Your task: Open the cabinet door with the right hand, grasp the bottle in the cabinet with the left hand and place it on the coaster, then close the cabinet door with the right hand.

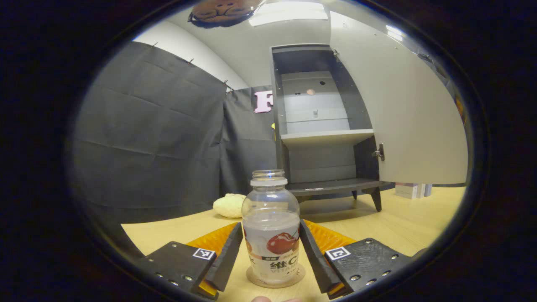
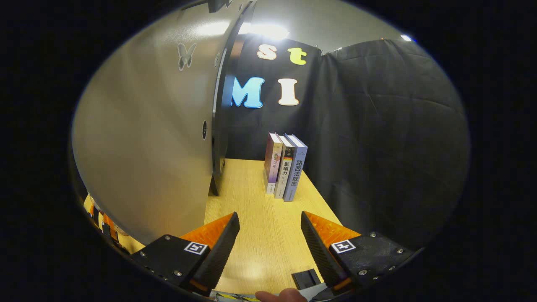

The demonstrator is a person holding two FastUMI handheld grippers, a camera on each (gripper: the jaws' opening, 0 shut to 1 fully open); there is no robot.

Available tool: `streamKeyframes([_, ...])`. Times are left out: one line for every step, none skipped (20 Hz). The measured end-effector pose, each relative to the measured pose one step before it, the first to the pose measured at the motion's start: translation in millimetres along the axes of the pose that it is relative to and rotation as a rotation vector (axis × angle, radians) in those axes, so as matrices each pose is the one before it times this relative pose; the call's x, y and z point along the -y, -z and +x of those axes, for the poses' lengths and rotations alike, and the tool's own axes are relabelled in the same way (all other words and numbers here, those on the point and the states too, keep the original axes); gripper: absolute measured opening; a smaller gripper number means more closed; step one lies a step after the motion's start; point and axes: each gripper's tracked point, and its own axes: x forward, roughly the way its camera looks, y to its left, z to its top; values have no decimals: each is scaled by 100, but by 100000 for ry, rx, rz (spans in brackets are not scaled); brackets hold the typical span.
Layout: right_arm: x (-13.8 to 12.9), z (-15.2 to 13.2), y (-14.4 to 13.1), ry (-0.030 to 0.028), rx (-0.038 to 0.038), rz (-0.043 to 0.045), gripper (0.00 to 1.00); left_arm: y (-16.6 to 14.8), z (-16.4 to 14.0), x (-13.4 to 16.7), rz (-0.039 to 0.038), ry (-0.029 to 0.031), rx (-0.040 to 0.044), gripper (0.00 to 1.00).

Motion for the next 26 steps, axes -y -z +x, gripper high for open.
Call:
streamKeyframes([-28, -58, 58, -141, 147, -749, 91, 11, -19, -383, -204, -2207, -355, 80])
streamKeyframes([-52, 12, 32, -335, 275, -710, 91, 143, -106, -360, -530, -1679, -196, 80])
streamKeyframes([64, 41, 38, 57, 11, -457, 91, 29, -34, -100, -639, -791, -113, 80])
streamKeyframes([84, 29, 99, -134, -273, -85, 91, 101, -204, -165, -411, -488, -629, 77])
streamKeyframes([-27, 26, 129, -193, -105, 5, 91, 49, -102, -116, 6, -209, -197, 80])
streamKeyframes([-63, -153, 20, -113, 246, -304, 91, 88, -179, -146, 195, 132, -315, 80])
streamKeyframes([-98, -167, -67, -279, 455, -470, 91, -34, -24, -40, 207, 309, -65, 80])
streamKeyframes([11, -164, -141, -106, 590, -590, 92, 87, -130, 64, 107, 691, -323, 80])
streamKeyframes([47, 37, 68, 202, 247, -280, 92, -90, -48, 5, 86, 322, 192, 80])
streamKeyframes([34, -37, 72, -161, 45, 188, 92, -62, 19, -38, 370, -31, 334, 80])
streamKeyframes([-43, 80, 104, -140, -165, 348, 91, -56, 84, 25, 192, 389, 237, 77])
streamKeyframes([-23, -37, 9, -153, -169, 321, 91, -91, -13, -5, 433, 101, 392, 80])
streamKeyframes([-2, 34, 7, -118, -138, 88, 91, -100, 60, -100, 474, -141, 388, 84])
streamKeyframes([28, -11, -15, 71, 46, -125, 91, -78, 9, 10, 175, 43, 184, 80])
streamKeyframes([-4, 29, 42, -39, -178, -80, 91, -81, -1, 79, -177, 232, -70, 80])
streamKeyframes([-54, -38, 32, -92, -164, 4, 91, -16, -54, 32, 1, -285, -170, 80])
streamKeyframes([49, 167, -6, -162, -389, 125, 91, -35, 25, -158, 667, -720, -182, 80])
streamKeyframes([34, -14, 49, -157, -373, 115, 90, -71, -29, -163, 418, -244, 158, 80])
streamKeyframes([-5, -59, 9, -82, 31, 20, 90, -113, 54, 73, -334, 387, 99, 80])
streamKeyframes([-54, -119, -184, -249, 548, 241, 90, -73, 36, 324, -361, 503, 38, 80])
streamKeyframes([-55, 2, -34, -343, 512, 202, 91, -177, 50, 99, -175, 315, 186, 84])
streamKeyframes([8, -27, 48, -387, 16, 75, 91, -22, 17, 16, 100, 191, 92, 84])
streamKeyframes([22, 27, 39, -259, 5, 302, 91, -232, -6, -35, 321, -49, 310, 84])
streamKeyframes([-19, -16, -80, -284, 221, 496, 91, -175, 116, 37, 20, 356, 539, 80])
streamKeyframes([-9, -12, 4, -250, 141, 558, 91, -193, 159, 76, 177, 312, 212, 83])
streamKeyframes([5, -19, -70, -131, 227, 415, 91, -109, 28, -40, 248, 115, 154, 83])
